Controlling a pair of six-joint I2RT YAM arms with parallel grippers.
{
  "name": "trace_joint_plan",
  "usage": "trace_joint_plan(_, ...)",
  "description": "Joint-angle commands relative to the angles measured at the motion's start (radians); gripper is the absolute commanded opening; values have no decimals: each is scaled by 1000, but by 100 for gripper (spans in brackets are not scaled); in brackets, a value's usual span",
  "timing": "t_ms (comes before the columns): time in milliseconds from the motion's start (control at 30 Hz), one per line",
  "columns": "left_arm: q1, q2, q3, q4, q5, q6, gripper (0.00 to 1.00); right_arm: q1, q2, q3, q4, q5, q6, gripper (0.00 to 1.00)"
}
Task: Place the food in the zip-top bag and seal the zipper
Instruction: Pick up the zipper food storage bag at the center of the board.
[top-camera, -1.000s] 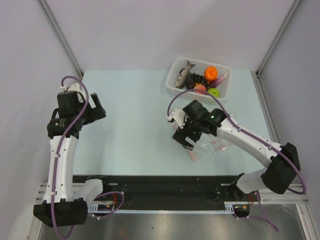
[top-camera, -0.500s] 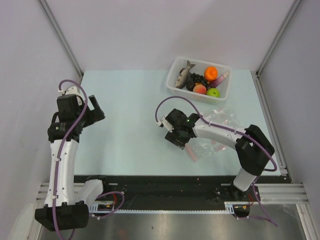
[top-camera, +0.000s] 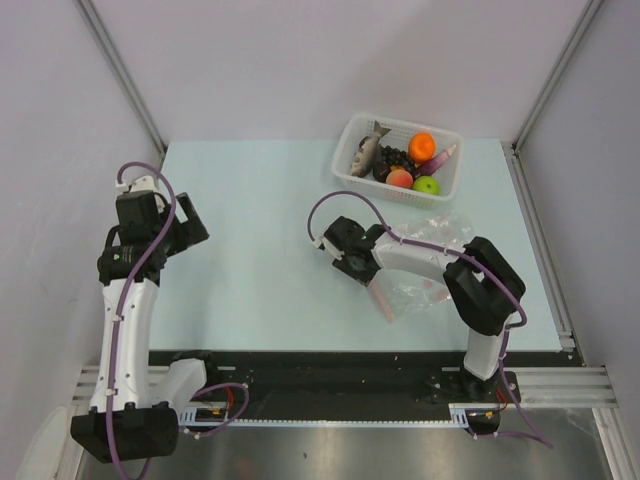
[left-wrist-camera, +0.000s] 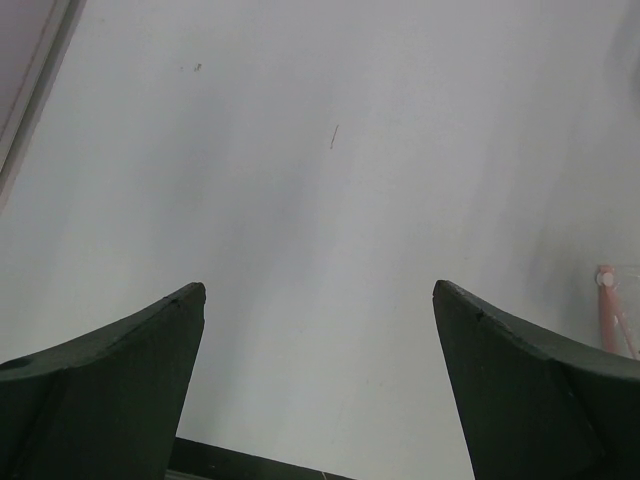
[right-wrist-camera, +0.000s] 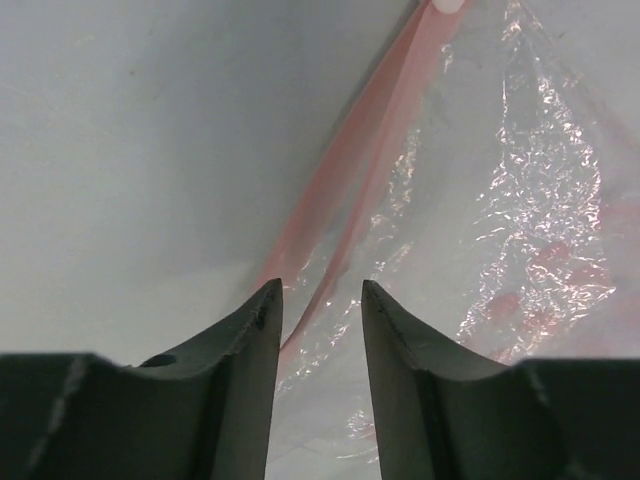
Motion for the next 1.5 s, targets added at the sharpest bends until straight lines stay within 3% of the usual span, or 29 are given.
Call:
trace_joint_plan(0,8,-5,5,33,-5,-26,100,-3,4,9,27,43,2,34)
trace_joint_plan(67,8,-5,6,34,27,-20,100,-1,1,22,9,34,3,23)
trace_joint_plan(100,8,-3,6,34,41,-11,100,-3,-4,31,-2,27,3,0)
trace_joint_plan(200,10,-8,3,36,173,40,100,-7,-57,106,-68,-22,50,0)
trace_joint_plan(300,10,-2,29,27,292,110,100,-38,-134,236,-164,-218,130,0)
trace_joint_plan(333,10,6,43,19,321,127,100,-47,-159,268,-169,-342,153,0)
trace_joint_plan(533,16,1,229,0,427,187,100,-98,-223,505,-119,-691,380,0)
trace_joint_plan(667,16,29,421,-10,394,170,100,-141,-203,582,112,-916,611,0)
trace_joint_plan(800,16,55,514,-49,392,161,100,-219,-187,435,445,-1082,944,0)
trace_joint_plan(933,16,46,477,-61,408,193,100,-295,-150,273,545,-1075,977,0)
trace_joint_plan(1100,14,61,372,-69,464,218,100,-382,-113,158,503,-940,875,0)
trace_joint_plan(1367,-118,77,163,80,507,118,95,-230,-145,230,435,-716,848,0)
trace_joint_plan(1467,-258,107,155,118,478,72,92,-187,-162,247,403,-630,874,0)
